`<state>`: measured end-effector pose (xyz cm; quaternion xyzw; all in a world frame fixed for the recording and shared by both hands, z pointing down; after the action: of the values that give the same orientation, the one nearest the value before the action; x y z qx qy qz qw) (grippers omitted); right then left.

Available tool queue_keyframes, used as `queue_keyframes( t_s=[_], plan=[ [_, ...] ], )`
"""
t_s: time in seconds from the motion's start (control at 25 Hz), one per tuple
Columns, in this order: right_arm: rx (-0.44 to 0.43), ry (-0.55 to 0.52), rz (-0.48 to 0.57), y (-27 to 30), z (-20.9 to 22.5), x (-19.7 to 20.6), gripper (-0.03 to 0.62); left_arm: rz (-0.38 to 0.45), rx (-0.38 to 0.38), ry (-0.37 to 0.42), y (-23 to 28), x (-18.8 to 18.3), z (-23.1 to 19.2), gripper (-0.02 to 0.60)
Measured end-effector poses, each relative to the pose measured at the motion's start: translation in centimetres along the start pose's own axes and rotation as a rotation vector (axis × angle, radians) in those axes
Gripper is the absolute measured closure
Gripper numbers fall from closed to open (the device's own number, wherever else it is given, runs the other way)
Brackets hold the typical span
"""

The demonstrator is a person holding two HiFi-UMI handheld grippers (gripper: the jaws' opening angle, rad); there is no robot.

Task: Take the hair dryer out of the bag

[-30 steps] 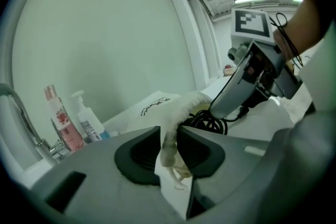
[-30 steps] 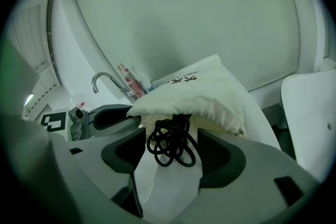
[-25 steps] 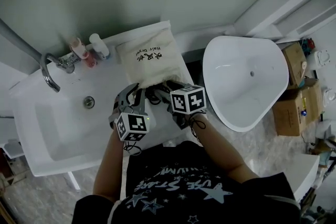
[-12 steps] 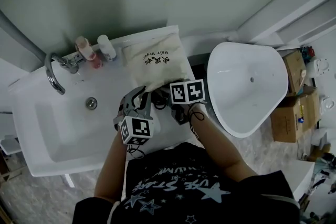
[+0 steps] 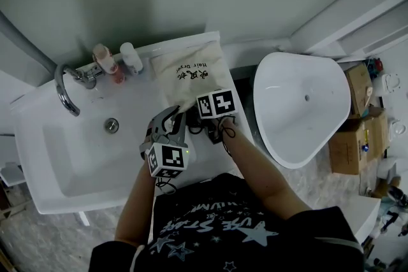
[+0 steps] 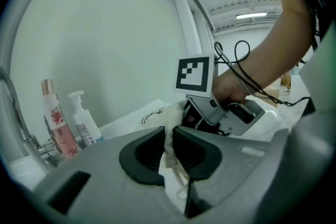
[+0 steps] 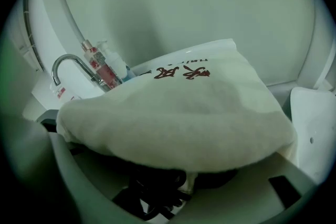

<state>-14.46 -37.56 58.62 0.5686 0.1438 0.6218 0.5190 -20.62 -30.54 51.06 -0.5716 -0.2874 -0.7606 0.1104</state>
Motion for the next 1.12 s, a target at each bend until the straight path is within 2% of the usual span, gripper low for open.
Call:
queue_keyframes(
  t_s=[0.12, 0.16, 0.32, 0.68, 1.12],
  plan=[
    [-0.036, 0.002, -0.030, 0.5, 0.1, 0.1, 0.323, -0.002, -0.002, 0.002, 0.1, 0.0, 0.1, 0.525],
    [-0.038, -0.004, -0.038, 0.6, 0.2, 0.1, 0.370, -0.004, -0.004, 0.002, 0.1, 0.0, 0.1, 0.525],
    [-0.048, -0.016, -0.043, 0.3, 0.2, 0.1, 0.395, -0.014, -0.022, 0.002, 0.4, 0.0, -0.2, 0.525],
    [-0.159, 0.019, -0.049, -2.5, -0.6, 1.3, 0.399, -0.050, -0.066, 0.030, 0.3, -0.2, -0.3, 0.525],
    [-0.316, -0.014, -0.067, -8.1, -2.1, 4.9, 0.402, -0.105, -0.164, -0.007, -0.3, -0.6, -0.3, 0.525]
  ],
)
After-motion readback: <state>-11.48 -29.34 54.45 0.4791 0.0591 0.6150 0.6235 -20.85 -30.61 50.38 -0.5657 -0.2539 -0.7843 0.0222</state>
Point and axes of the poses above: the fingertips, and each gripper's own axes: y forward along the fingers, z to its right, x out of its underside, the point moved 2 cm from there along -y, backward along the fingers, and after that the axes turned 4 degrees about z, right-handed, at the moved point
